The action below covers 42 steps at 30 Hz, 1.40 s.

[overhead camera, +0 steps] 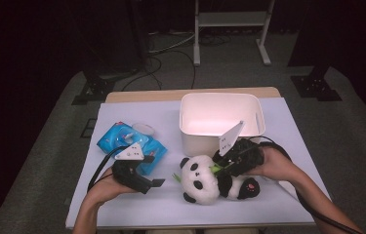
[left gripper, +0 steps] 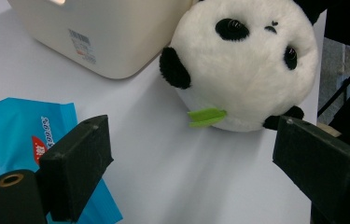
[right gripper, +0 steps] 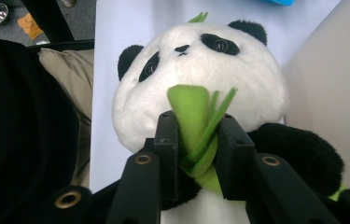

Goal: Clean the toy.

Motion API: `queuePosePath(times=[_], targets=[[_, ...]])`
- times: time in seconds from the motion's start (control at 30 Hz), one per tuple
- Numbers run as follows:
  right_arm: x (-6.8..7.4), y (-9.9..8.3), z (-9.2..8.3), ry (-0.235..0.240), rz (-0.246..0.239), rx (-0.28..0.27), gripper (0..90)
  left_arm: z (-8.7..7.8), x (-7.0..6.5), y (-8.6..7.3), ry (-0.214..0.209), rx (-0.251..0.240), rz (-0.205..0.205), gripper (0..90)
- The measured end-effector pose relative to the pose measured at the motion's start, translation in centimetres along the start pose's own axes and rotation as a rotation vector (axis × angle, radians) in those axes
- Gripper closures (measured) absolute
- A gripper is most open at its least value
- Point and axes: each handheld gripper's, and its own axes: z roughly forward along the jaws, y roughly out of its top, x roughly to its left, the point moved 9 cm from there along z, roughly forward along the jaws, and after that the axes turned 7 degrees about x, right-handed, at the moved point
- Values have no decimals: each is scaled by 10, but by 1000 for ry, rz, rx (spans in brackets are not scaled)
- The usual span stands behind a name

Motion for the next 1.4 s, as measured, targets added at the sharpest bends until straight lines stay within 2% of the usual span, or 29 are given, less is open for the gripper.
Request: queuePosePath(times=[0.33,0.63,1.4], targets=[[-4,1,-5,16,21,-36,742,2,2,-2,-3,1,-11,109],[-9,2,-15,-2,25,-50,747,4,4,-5,-7,5,-26,108],[-11,17,-57,-29,-3,-71,751,3,11,-7,-17,-11,-38,107]])
